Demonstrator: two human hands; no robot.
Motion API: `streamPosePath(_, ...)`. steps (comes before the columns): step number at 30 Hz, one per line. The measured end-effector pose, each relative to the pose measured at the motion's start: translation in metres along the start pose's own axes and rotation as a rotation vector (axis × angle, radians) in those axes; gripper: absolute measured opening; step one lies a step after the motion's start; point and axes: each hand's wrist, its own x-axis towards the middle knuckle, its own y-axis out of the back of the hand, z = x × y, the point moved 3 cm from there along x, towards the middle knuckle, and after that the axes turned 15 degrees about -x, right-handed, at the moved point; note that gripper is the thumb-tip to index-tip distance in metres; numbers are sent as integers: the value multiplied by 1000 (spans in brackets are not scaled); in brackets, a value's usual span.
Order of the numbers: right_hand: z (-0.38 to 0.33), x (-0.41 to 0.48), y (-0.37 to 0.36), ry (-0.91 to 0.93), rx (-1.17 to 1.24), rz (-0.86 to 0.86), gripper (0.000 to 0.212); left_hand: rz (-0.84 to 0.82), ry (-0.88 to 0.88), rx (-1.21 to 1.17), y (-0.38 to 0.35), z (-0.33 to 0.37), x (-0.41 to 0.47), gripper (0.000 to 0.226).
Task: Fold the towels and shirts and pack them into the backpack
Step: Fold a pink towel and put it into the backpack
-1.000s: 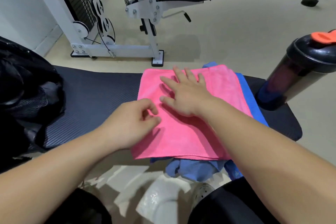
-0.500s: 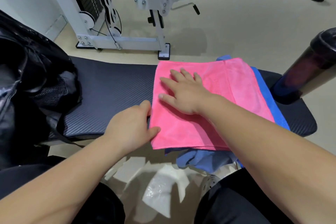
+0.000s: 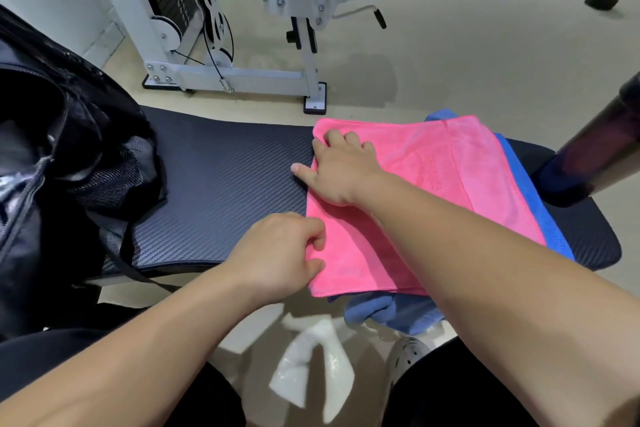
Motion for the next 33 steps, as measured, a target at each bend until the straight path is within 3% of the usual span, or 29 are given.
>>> streamPosePath(9, -1, -2, 17, -65, 235, 118, 71, -28, 63, -234, 21, -11, -1, 18)
streamPosePath(17, -45, 16, 36, -23, 287, 126, 82, -6, 164, -260, 61, -32, -12, 22)
streamPosePath(24, -104, 38, 36, 72, 354, 69, 82, -13, 312, 110, 103, -69, -31, 22)
streamPosePath(29, -133, 49, 33, 184, 386, 15, 78, 2, 421, 400, 110, -88, -37, 6)
streamPosePath(33, -122, 48, 30, 243, 395, 50, 72, 32, 408, 501, 104, -77, -30, 24)
